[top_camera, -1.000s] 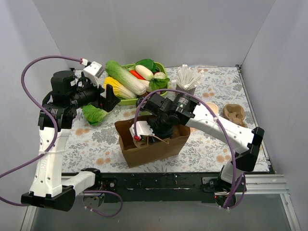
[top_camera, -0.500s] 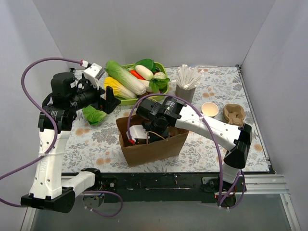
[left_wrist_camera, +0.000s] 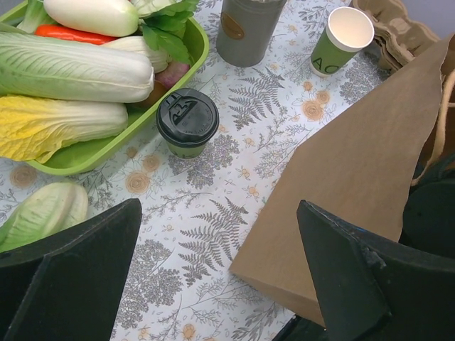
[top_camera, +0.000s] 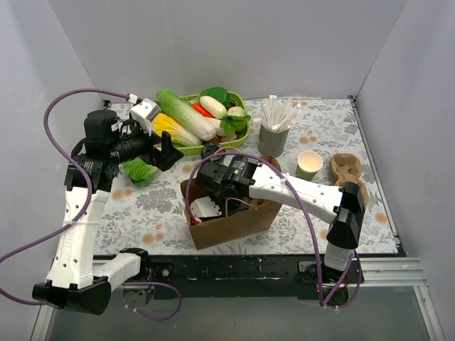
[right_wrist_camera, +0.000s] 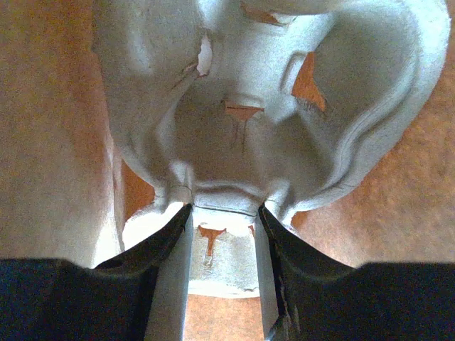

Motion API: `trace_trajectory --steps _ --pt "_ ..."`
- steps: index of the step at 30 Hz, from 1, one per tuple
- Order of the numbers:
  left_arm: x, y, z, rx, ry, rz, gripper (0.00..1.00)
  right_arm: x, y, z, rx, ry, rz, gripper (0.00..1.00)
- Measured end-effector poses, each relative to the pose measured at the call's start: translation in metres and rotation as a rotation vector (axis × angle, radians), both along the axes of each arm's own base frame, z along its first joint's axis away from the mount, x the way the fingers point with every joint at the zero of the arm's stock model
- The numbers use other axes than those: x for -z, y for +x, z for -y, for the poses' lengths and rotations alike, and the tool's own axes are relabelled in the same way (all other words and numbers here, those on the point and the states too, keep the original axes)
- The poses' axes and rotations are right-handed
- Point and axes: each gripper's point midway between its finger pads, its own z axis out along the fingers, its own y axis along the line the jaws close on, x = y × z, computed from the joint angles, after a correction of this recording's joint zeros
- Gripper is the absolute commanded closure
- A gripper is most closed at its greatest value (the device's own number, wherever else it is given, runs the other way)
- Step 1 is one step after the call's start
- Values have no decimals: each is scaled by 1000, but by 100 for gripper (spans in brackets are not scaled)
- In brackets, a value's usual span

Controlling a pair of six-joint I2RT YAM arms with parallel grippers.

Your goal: Pack the takeout coffee

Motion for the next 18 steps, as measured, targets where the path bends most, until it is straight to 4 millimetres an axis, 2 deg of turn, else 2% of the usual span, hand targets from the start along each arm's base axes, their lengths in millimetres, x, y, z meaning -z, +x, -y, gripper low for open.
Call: trace_trajectory --steps 4,10,18 --pt "1 2 1 5 -3 7 7 9 2 8 -1 -43 10 99" --pt "2 4 1 7 -2 13 7 17 6 8 8 -61 -7 99" --pt "2 5 1 9 3 17 7 25 9 -6 -5 -5 -63 99"
